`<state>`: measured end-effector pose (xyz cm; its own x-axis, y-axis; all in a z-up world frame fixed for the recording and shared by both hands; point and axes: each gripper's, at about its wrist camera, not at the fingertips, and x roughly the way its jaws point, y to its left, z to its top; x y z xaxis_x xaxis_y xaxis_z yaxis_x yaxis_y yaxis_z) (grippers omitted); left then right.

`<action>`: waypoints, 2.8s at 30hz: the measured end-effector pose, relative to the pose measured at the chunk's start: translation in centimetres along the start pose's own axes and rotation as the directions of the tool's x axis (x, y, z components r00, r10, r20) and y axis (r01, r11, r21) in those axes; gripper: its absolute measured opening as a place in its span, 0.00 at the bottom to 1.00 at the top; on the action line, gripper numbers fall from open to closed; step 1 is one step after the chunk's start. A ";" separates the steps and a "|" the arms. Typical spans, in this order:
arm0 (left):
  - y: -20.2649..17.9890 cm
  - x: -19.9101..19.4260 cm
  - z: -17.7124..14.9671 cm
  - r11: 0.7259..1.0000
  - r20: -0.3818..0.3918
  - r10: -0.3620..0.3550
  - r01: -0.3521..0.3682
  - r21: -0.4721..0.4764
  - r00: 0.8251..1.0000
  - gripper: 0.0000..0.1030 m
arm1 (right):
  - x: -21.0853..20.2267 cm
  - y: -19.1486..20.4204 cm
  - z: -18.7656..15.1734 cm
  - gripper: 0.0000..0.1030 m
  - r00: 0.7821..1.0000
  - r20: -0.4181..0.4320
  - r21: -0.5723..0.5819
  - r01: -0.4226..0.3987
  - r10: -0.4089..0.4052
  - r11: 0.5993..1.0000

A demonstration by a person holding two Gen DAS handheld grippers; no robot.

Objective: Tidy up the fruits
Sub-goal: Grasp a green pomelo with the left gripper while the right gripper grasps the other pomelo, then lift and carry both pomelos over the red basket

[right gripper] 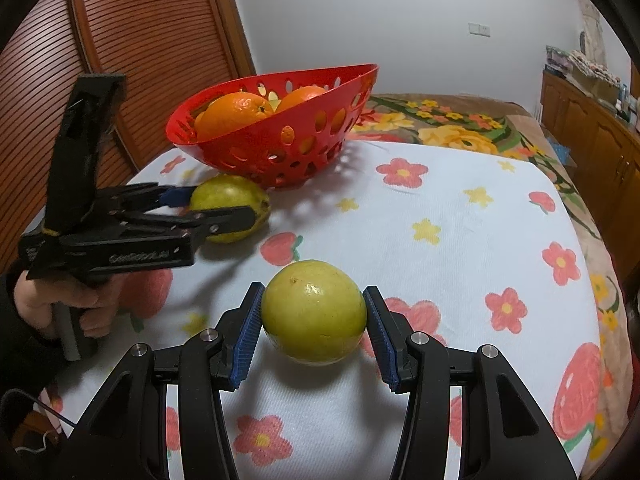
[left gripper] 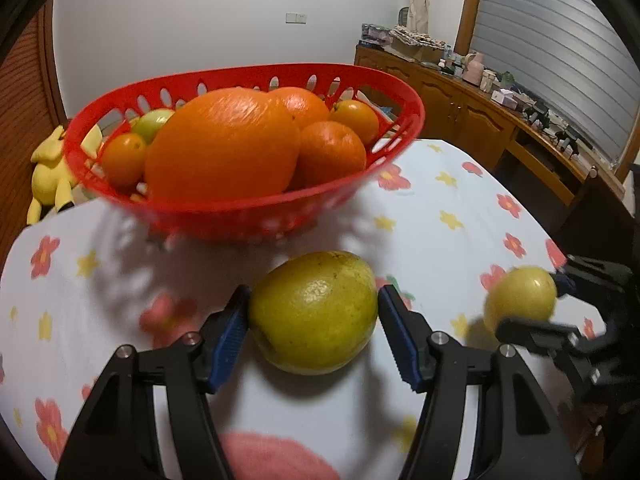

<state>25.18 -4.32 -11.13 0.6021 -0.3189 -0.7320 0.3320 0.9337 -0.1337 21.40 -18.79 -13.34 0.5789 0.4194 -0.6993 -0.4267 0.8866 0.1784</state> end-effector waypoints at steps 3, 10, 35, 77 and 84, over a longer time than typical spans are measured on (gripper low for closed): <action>0.1 -1.6 -0.8 1.000 0.016 0.001 -0.001 0.005 1.000 0.61 | 0.1 0.4 0.1 0.49 1.000 0.000 -0.008 -0.003 0.003 1.000; 0.5 -5.9 -1.2 1.000 0.086 -0.006 0.005 0.006 0.996 0.61 | 0.0 1.2 0.4 0.49 1.000 0.004 -0.018 -0.011 0.011 1.000; 2.5 -12.3 2.0 0.999 0.250 0.032 -0.033 -0.002 0.968 0.61 | -3.3 4.1 6.9 0.49 0.993 0.113 -0.127 -0.015 0.030 0.992; 8.0 -1.5 13.1 0.998 0.174 0.058 -0.060 0.005 0.983 0.61 | 8.6 -2.1 18.3 0.53 0.998 0.049 -0.174 -0.019 0.028 0.985; 7.9 -0.2 14.3 0.998 0.149 0.058 -0.061 0.019 0.987 0.61 | 8.1 -2.7 18.7 0.54 0.997 0.066 -0.145 -0.026 0.035 0.989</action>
<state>38.08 0.82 -2.50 0.7218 -0.2853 -0.6305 0.3086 0.9482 -0.0757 40.23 -14.11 -6.58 0.6078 0.4624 -0.6455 -0.5378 0.8378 0.0938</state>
